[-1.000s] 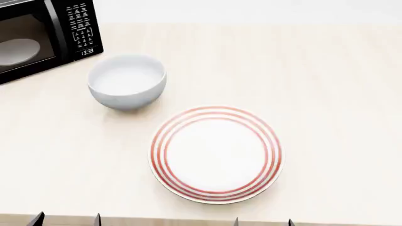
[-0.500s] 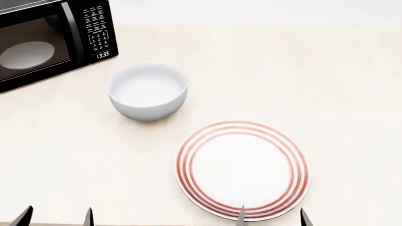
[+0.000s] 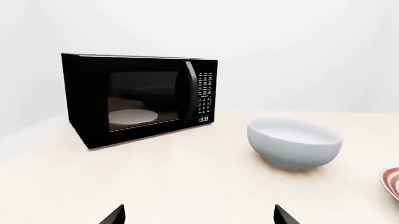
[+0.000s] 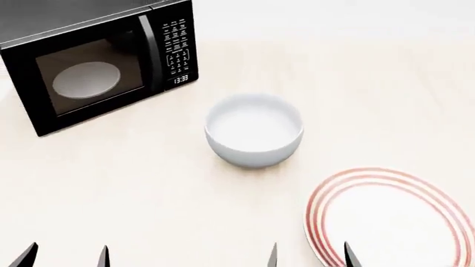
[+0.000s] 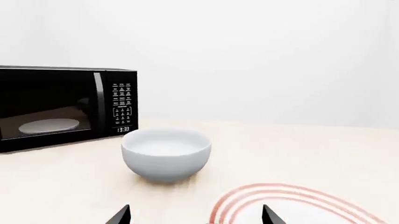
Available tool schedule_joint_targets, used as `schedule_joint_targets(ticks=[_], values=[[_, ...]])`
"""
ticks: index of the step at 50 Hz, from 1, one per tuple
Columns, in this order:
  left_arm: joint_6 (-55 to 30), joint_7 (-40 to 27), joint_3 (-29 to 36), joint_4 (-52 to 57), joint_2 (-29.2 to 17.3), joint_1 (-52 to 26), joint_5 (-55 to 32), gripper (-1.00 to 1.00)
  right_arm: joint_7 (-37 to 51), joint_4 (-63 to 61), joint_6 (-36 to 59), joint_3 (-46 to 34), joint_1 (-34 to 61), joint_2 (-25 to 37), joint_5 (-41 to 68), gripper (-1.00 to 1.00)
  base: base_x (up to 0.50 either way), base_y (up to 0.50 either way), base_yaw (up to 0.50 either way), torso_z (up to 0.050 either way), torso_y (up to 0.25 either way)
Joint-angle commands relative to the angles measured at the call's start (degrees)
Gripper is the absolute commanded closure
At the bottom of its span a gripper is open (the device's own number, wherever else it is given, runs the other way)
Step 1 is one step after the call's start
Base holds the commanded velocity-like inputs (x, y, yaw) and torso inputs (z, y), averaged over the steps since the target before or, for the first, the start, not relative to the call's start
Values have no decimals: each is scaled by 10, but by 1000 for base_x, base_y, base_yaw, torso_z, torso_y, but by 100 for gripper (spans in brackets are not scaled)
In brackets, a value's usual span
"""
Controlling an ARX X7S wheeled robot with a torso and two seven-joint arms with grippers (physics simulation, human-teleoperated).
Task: Open the microwave.
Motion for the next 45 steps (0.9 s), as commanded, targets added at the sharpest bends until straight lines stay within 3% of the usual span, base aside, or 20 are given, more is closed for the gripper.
schedule_joint_targets(ticks=[1,45], values=[[0,-8,8,8,-9,3,-8,-100,0,-7,-1,-12,-3,9,14,-100,242,500,0,0,0],[1,-34,28,15,-32,4,-21,-100,9,5,-10,-41,4,31,41,-100,404,428,0,0,0]])
